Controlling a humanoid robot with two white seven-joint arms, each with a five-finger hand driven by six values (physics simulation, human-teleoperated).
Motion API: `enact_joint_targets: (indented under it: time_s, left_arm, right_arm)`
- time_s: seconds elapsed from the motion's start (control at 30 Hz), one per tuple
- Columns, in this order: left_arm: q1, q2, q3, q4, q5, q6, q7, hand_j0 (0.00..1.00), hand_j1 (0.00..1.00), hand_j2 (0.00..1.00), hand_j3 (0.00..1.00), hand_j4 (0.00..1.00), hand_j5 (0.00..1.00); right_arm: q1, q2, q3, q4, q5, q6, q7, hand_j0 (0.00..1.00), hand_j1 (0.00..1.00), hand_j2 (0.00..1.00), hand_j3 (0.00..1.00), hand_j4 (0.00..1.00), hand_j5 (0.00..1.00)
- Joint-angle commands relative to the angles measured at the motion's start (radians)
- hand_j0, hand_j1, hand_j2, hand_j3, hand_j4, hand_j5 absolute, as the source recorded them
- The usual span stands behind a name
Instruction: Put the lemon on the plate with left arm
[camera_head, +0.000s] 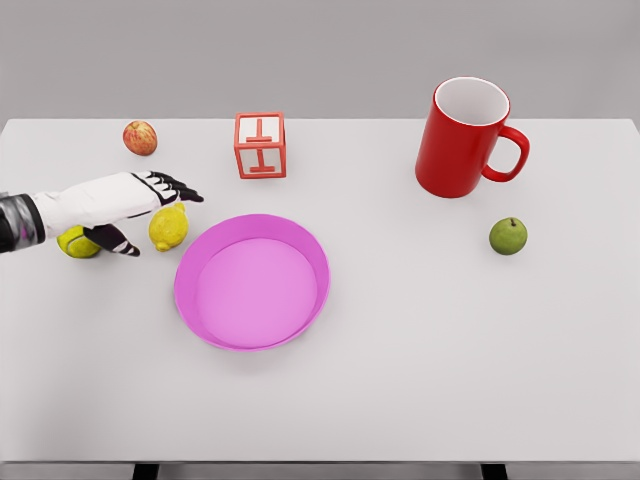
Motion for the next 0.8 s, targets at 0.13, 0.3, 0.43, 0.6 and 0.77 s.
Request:
enact_joint_targets:
  time_s: [0.13, 0.3, 0.43, 0.6, 0.77]
  left_arm:
    - [-0.003, -0.002, -0.001, 0.023, 0.005, 0.003, 0.001, 1.0, 1.0, 1.0, 1.0, 1.0, 1.0]
    - [-0.005, -0.001, 0.001, 0.023, 0.035, 0.003, 0.001, 1.0, 1.0, 1.0, 1.0, 1.0, 1.0]
    - [-0.003, -0.001, 0.001, 0.023, 0.048, 0.003, 0.001, 1.0, 1.0, 1.0, 1.0, 1.0, 1.0]
    - [-0.003, -0.001, -0.004, 0.017, 0.002, -0.002, 0.001, 1.0, 1.0, 1.0, 1.0, 1.0, 1.0]
    - [-0.005, -0.002, -0.004, 0.012, -0.047, -0.002, 0.001, 1.0, 1.0, 1.0, 1.0, 1.0, 1.0]
  right_arm:
    - [0.0, 0.0, 0.0, 0.001, 0.0, 0.0, 0.0, 1.0, 1.0, 1.0, 1.0, 1.0, 1.0]
    - [0.0, 0.0, 0.0, 0.001, 0.0, 0.0, 0.0, 1.0, 1.0, 1.0, 1.0, 1.0, 1.0]
    - [0.0, 0.0, 0.0, 0.001, -0.001, 0.0, 0.0, 1.0, 1.0, 1.0, 1.0, 1.0, 1.0]
    - [0.0, 0.0, 0.0, -0.001, 0.0, 0.0, 0.0, 1.0, 1.0, 1.0, 1.0, 1.0, 1.0]
    - [0.0, 0.0, 0.0, 0.001, -0.001, 0.0, 0.0, 1.0, 1.0, 1.0, 1.0, 1.0, 1.0]
